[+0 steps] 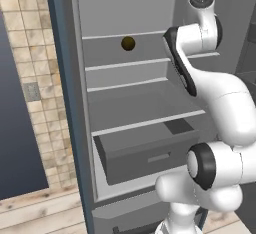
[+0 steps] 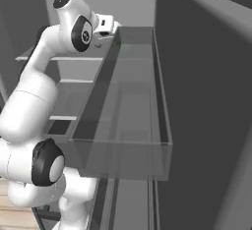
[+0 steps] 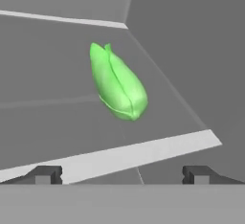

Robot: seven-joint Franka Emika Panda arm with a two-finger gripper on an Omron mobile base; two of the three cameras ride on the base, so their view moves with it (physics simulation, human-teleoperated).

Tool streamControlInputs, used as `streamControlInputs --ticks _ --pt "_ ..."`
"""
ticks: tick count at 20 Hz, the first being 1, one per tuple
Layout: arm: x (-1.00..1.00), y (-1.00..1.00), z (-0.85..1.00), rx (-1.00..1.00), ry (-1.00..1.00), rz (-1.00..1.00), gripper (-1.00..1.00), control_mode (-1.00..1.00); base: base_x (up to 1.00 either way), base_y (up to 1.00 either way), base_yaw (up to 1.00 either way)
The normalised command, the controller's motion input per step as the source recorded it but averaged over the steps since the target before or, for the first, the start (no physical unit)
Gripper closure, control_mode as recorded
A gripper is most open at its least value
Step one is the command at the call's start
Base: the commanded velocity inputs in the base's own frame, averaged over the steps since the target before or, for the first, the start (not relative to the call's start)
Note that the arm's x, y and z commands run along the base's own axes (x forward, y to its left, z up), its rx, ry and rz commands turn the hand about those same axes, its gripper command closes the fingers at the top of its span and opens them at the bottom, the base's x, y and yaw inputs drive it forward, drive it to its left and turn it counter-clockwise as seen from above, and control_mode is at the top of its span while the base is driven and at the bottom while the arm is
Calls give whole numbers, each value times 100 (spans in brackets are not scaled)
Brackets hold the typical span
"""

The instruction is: Gather the corn and avocado from the fridge and place them on a tray on the dining counter. Then gather the chicken drumsticks from the fridge and place them on the other tray.

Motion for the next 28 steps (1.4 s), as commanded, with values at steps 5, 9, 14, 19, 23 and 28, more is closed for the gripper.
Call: streamControlInputs --ticks 5,9,14,19,23,28 --pt "45 -17 -1 0 0 0 -100 -100 0 0 0" --pt "44 -12 -11 0 2 0 -100 -100 0 0 0" --pt "46 -10 -13 0 5 0 -100 -100 0 0 0" --pt "41 -10 -11 0 5 0 -100 -100 0 0 0" --pt "39 -5 -14 0 4 0 -100 -100 0 0 0" --pt "30 -2 -21 0 4 0 -100 -100 0 0 0"
